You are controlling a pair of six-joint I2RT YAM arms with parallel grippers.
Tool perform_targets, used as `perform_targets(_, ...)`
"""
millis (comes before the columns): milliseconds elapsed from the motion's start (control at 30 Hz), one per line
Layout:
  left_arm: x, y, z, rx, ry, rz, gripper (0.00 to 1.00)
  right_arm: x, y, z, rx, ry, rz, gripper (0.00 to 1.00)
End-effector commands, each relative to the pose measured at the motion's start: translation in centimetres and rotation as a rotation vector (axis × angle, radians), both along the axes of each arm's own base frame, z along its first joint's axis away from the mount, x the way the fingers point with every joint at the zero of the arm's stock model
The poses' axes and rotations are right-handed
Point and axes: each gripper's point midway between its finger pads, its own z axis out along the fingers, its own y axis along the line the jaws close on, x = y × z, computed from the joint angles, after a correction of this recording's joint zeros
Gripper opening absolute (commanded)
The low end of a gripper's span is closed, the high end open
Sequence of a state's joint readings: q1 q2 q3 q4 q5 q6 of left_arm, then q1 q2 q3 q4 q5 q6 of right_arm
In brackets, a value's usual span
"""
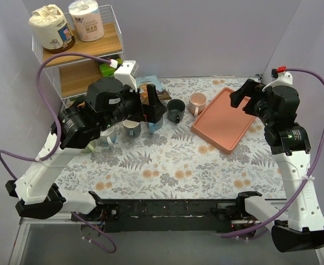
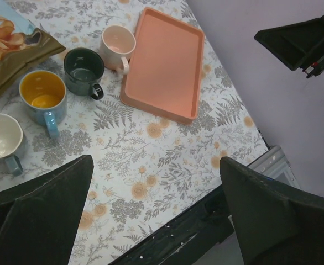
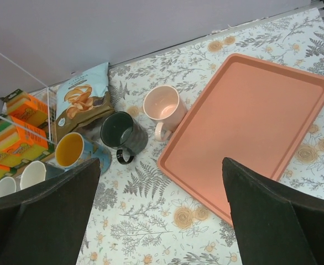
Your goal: Turn the mug right side up
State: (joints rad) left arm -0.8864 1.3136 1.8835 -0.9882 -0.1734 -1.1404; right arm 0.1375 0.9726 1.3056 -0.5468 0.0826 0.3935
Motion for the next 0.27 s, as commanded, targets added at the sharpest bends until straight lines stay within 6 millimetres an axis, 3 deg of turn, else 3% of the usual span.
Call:
perform_targets(0, 0.3, 1.5, -0.4, 0.066, -0.007, 0.043, 0.98, -0.1, 0.9, 3.8, 0.051, -0.109, 0.046, 0.99)
perform_targets(233, 0.6, 2.2, 0.4, 0.057, -0.048, 0.071, 0.98, -0.6, 2.1, 4.3, 0.117, -0.125, 0.089, 0.98)
